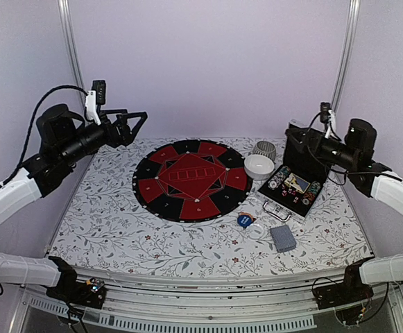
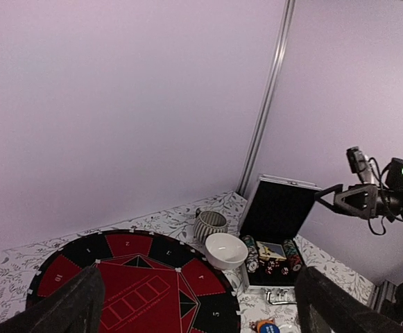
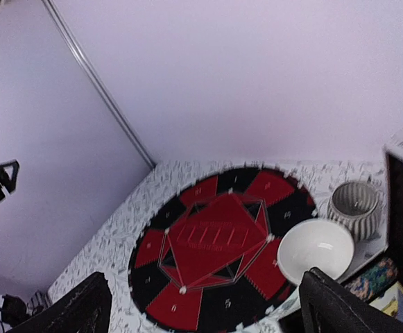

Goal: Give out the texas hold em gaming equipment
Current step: Pick up the dealer button from the center of the board.

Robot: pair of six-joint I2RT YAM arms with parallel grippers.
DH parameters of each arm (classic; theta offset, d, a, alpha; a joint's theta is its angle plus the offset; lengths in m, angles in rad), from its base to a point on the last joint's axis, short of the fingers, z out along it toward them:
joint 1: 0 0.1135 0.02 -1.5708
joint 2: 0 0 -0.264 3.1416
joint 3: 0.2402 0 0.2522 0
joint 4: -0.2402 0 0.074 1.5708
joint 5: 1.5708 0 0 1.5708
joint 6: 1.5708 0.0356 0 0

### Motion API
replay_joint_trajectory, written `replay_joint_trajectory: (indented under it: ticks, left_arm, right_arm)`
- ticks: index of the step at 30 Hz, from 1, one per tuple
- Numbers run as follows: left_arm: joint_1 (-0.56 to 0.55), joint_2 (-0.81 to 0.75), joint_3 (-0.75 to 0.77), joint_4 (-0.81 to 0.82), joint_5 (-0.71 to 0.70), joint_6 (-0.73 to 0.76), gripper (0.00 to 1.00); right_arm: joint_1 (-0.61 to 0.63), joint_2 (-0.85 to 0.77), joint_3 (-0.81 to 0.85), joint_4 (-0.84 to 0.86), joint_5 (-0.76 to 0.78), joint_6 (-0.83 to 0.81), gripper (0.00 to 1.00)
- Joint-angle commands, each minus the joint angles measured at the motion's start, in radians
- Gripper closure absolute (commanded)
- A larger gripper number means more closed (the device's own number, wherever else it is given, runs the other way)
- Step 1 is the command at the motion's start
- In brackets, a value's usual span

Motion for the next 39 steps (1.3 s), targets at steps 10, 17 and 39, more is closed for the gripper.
replay_joint_trajectory:
  ticks: [10,17,39]
  left_arm:
    - [-0.038,0.022,0.070,-0.228,-0.087,0.229,0.02]
    - [-0.037,-0.008,-0.045,-0.153,-0.192,0.263,0.02]
    - [-0.037,0.004,-0.076,-0.145,-0.250,0.302,0.02]
  right_arm:
    - [0.570,0.527,0.468,-1.141,0.507,-0.013,0.01]
    - [0.575,0.710,0.545,-1.195,0.442,-0.073,0.01]
    - [0.607,0.929,0.608,-1.298,0.515,-0.062,0.08]
